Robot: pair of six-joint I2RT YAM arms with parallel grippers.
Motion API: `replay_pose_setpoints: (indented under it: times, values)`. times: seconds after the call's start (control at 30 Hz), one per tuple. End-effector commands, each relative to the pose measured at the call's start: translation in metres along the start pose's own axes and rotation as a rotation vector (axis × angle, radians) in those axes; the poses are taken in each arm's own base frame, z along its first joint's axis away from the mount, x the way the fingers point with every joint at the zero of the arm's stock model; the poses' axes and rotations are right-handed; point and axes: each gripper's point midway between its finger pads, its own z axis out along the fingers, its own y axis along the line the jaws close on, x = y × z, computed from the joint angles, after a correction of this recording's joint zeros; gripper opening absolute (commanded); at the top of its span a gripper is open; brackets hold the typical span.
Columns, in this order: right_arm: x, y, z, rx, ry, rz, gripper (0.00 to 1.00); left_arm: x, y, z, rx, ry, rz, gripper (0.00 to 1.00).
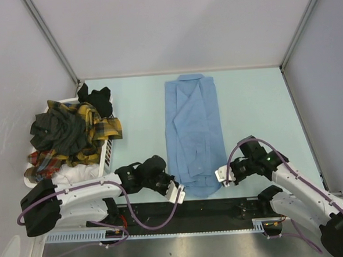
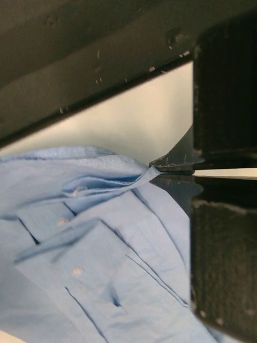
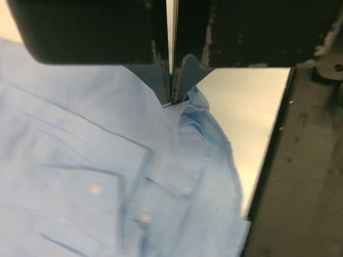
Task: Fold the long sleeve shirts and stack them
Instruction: Fold the shirt
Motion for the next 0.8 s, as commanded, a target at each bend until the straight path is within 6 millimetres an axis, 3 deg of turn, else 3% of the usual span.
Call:
replay_pose_setpoints:
  times: [0.0,0.03,0.07,0.1,0.13,0.17,0.2,0.23,0.27,0.33,0.37,0.4,0.43,0.47,0.5,0.57,0.6,0.67,0.77]
  values:
    - [-0.023,-0.057,-0.024,0.137,-0.08,0.061,0.0,-0.023,0.062,-0.026,-0.116,-0.095,-0.086,0.0]
    - [-0.012,-0.069,-0.027,0.141,-0.072,0.132,0.0,-0.023,0.071,-0.03,-0.124,-0.1,-0.11,0.0]
    - [-0.021,-0.093,-0.04,0.18,-0.101,0.124,0.0,-0.018,0.079,-0.03,-0.121,-0.094,-0.138,0.0]
    - [-0.019,-0.108,-0.046,0.198,-0.107,0.142,0.0,-0.019,0.106,-0.043,-0.167,-0.114,-0.154,0.0]
    - [-0.003,-0.122,-0.048,0.206,-0.101,0.205,0.0,-0.015,0.116,-0.046,-0.176,-0.108,-0.169,0.0]
    - [-0.008,-0.148,-0.06,0.24,-0.119,0.19,0.0,-0.004,0.124,-0.041,-0.165,-0.09,-0.199,0.0]
    - [-0.002,-0.161,-0.063,0.252,-0.118,0.202,0.0,0.0,0.15,-0.051,-0.209,-0.092,-0.206,0.0]
    - [0.006,-0.172,-0.067,0.265,-0.115,0.218,0.0,0.009,0.158,-0.05,-0.204,-0.079,-0.238,0.0]
    - [0.016,-0.194,-0.066,0.266,-0.121,0.233,0.0,0.016,0.181,-0.047,-0.212,-0.075,-0.266,0.0]
    - [0.029,-0.216,-0.065,0.274,-0.122,0.247,0.0,0.041,0.206,-0.048,-0.233,-0.045,-0.351,0.0]
    - [0.043,-0.237,-0.063,0.291,-0.118,0.255,0.0,0.04,0.233,-0.057,-0.28,-0.054,-0.358,0.0]
    - [0.053,-0.247,-0.06,0.296,-0.118,0.277,0.0,0.067,0.239,-0.045,-0.265,-0.022,-0.425,0.0]
    - [0.06,-0.256,-0.059,0.301,-0.114,0.284,0.0,0.076,0.25,-0.046,-0.28,-0.012,-0.449,0.0]
    - [0.083,-0.261,-0.044,0.285,-0.101,0.319,0.0,0.08,0.271,-0.05,-0.309,-0.015,-0.468,0.0]
    - [0.087,-0.279,-0.05,0.314,-0.095,0.307,0.0,0.104,0.272,-0.04,-0.296,0.011,-0.523,0.0]
    - [0.103,-0.294,-0.045,0.326,-0.091,0.333,0.0,0.12,0.293,-0.042,-0.328,0.03,-0.552,0.0]
    - [0.112,-0.302,-0.039,0.321,-0.091,0.348,0.0,0.14,0.29,-0.033,-0.311,0.058,-0.593,0.0]
    - [0.125,-0.31,-0.034,0.336,-0.081,0.364,0.0,0.15,0.303,-0.035,-0.334,0.073,-0.609,0.0]
    - [0.14,-0.32,-0.031,0.356,-0.078,0.391,0.0,0.17,0.306,-0.03,-0.34,0.112,-0.636,0.0]
